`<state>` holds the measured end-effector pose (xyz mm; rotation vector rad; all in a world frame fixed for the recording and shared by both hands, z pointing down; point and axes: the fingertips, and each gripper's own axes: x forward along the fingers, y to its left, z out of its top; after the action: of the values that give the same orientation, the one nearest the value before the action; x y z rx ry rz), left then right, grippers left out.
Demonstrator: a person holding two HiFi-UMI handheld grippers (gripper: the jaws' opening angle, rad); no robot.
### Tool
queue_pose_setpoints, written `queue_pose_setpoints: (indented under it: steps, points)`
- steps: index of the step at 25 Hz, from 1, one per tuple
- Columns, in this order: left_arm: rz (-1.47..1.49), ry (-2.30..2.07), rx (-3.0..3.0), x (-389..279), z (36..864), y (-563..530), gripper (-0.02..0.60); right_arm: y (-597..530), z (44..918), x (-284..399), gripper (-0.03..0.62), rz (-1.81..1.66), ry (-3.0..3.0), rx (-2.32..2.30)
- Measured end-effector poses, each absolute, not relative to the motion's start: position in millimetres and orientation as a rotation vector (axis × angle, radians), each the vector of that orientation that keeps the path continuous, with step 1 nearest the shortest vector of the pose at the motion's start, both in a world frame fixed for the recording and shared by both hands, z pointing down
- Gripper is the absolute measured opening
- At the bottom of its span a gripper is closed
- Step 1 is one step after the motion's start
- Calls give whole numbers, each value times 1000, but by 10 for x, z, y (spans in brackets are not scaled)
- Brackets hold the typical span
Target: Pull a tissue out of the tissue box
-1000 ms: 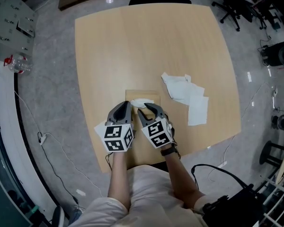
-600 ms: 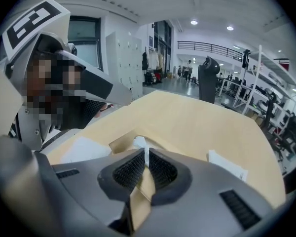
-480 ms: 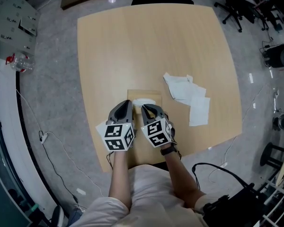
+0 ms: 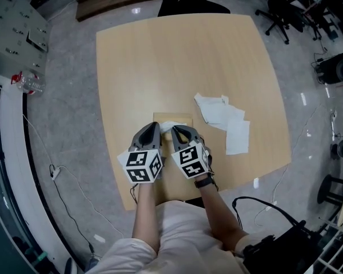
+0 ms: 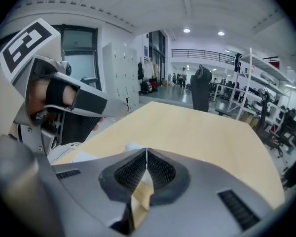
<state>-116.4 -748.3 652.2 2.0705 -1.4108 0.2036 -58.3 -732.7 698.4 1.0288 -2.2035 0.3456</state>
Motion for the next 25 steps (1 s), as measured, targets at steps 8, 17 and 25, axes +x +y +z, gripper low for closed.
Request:
queue_pose_setpoints:
  steps: [8, 17, 25]
  points:
    - [147, -1467, 2146, -1170, 6006, -7506, 0, -7454, 6387, -573, 9, 282, -2309, 1107]
    - [61, -1551, 2243, -1205, 5323, -7387, 0, -7456, 5379, -502, 8, 177, -2472, 1229]
    - [-58, -1622, 2354, -1149, 4600, -7210, 0, -7307, 4567, -377, 9, 54, -2601, 1338]
